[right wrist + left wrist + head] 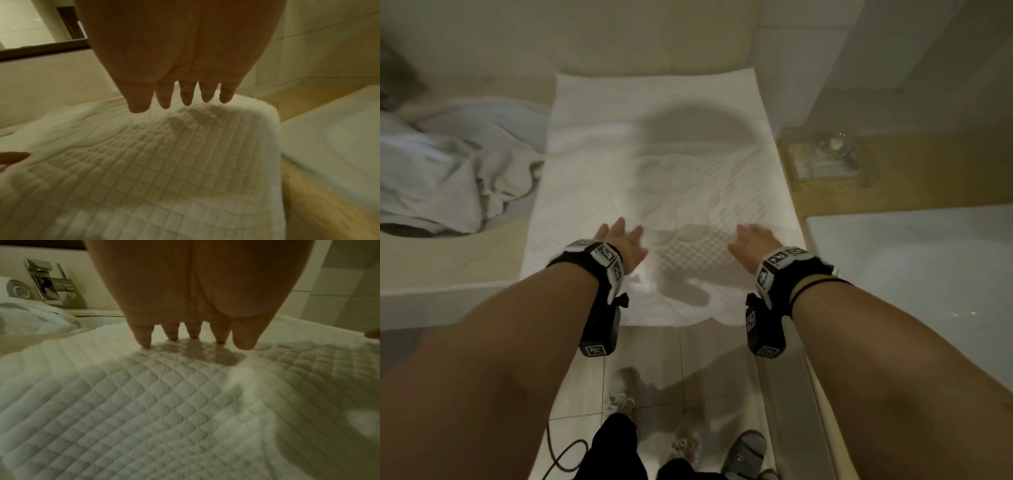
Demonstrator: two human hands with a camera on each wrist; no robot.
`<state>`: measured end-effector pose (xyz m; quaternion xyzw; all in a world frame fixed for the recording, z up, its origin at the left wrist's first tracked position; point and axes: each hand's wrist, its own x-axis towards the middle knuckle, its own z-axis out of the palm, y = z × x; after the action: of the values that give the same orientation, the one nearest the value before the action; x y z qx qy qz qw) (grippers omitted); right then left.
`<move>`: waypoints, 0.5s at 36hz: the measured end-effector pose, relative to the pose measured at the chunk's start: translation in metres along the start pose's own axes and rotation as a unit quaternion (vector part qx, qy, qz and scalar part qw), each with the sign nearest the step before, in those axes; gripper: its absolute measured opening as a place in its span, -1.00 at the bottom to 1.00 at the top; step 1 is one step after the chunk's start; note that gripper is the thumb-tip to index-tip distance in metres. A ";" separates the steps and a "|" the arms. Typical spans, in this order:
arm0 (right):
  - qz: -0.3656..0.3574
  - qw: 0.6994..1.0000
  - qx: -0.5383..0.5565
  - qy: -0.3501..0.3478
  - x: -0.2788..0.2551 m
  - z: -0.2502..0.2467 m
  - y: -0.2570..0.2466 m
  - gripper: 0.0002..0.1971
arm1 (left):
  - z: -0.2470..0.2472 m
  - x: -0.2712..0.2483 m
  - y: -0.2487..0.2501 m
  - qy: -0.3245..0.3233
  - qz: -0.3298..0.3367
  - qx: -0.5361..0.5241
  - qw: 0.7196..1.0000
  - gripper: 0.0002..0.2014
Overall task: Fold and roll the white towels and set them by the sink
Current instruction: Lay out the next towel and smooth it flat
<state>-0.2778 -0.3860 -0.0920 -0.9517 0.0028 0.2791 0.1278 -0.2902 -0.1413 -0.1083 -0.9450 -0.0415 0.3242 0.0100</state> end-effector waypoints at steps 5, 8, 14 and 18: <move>0.022 0.992 -0.089 -0.081 0.018 -0.012 -0.012 -0.41 | -0.015 0.001 -0.006 0.020 -0.015 -0.036 0.999 -0.43; 0.033 0.991 -0.106 -0.075 0.034 -0.024 -0.017 -0.45 | -0.027 0.015 -0.014 0.015 -0.015 -0.019 1.000 -0.44; 0.060 0.984 -0.139 -0.089 0.077 -0.059 -0.042 -0.38 | -0.075 0.051 -0.021 0.024 -0.027 -0.032 0.999 -0.54; 0.035 0.987 -0.137 -0.080 0.122 -0.081 -0.072 -0.27 | -0.110 0.086 -0.035 0.009 -0.056 -0.042 0.997 -0.49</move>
<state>-0.1259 -0.3281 -0.0741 -0.9341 -0.0127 0.3564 -0.0135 -0.1578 -0.0983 -0.0723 -0.9437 -0.1083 0.3123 -0.0111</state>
